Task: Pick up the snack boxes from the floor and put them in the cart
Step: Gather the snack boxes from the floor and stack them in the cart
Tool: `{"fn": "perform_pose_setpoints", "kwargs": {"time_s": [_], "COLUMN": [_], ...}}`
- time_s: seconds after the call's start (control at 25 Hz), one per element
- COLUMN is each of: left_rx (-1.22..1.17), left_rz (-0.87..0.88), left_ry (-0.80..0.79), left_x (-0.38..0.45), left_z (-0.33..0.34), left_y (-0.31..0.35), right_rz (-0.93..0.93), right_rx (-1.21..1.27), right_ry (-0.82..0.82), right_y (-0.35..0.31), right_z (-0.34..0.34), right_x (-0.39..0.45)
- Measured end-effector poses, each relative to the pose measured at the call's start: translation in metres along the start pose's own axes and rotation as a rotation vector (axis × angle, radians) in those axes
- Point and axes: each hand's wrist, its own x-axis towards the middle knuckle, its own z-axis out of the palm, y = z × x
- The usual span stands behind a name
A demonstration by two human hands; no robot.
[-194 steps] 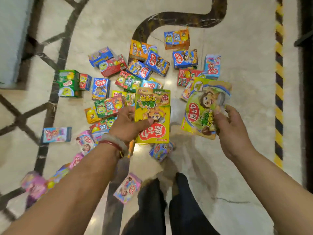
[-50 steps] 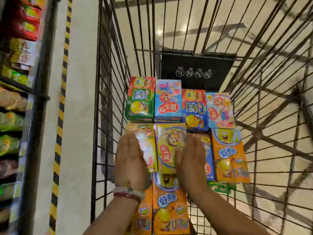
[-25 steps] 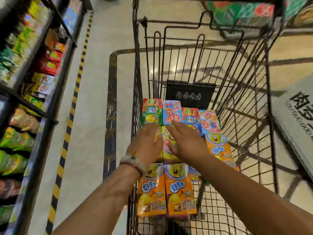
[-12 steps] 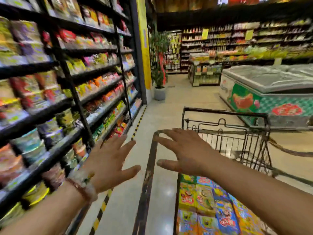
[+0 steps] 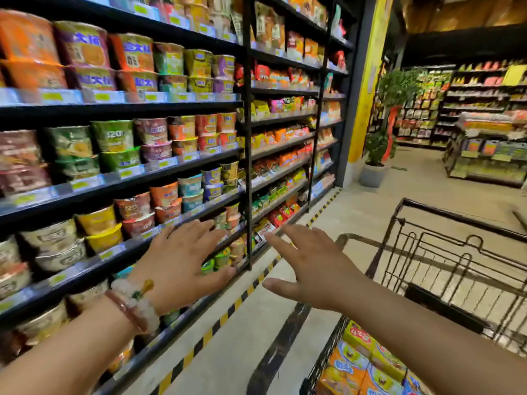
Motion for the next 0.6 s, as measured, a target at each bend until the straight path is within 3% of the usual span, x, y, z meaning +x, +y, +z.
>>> {"fn": "perform_pose_setpoints", "kwargs": {"time_s": [0.28,0.6], "left_rx": [0.085,0.17], "left_rz": [-0.262,-0.543], "left_ry": [-0.129,-0.164], "left_x": [-0.118,-0.269], "left_z": [-0.02,-0.061], "left_y": [-0.032,-0.076], "right_rz": [-0.271,-0.584], "right_rx": [0.046,0.082], "right_ry": [0.043,0.071], "right_y": [-0.082,-0.229], "right_z": [-0.003,-0.02], "right_x": [0.003,-0.001]}}
